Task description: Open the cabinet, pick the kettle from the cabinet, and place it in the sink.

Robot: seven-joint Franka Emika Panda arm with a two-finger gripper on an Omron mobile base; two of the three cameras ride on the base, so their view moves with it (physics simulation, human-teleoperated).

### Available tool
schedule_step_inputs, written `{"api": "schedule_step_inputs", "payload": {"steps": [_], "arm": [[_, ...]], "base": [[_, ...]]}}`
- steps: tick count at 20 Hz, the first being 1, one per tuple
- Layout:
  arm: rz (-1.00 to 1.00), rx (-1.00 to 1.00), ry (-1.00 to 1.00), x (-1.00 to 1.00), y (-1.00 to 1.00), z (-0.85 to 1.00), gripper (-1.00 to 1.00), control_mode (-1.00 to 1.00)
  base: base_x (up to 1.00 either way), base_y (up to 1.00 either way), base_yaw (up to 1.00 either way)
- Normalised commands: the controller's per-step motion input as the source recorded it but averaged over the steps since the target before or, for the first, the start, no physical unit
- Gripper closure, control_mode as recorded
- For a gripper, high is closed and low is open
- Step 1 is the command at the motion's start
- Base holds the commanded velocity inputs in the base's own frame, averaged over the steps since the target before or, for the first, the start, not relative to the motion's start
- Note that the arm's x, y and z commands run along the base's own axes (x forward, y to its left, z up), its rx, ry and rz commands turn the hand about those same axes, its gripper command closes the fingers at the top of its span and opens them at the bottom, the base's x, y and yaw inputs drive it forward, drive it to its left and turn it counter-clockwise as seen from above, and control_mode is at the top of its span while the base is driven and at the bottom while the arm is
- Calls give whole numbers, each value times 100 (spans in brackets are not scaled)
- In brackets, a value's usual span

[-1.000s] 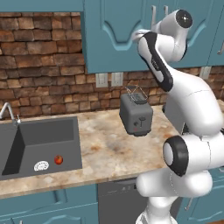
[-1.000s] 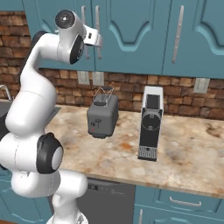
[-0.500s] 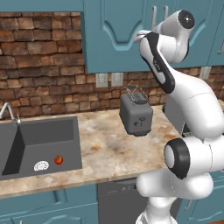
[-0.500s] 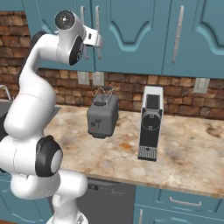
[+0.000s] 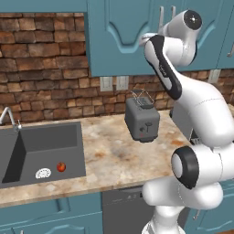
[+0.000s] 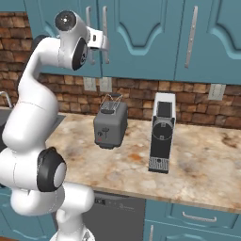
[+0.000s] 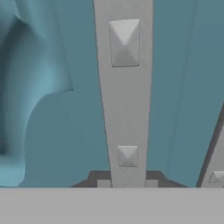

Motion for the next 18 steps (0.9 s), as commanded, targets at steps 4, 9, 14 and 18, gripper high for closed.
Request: {"api": "schedule_step_inputs", "payload": {"steps": [4, 9, 14, 18], "arm": [[0, -6, 0, -27, 31, 5, 100, -100], [0, -6, 0, -27, 30, 3, 100, -100], [0, -8, 0, -26, 32, 2, 100, -100], [0, -7, -3, -25, 31, 2, 100, -100]], "base": [[0, 0, 0], [0, 0, 0], [0, 0, 0], [0, 0, 0]]}}
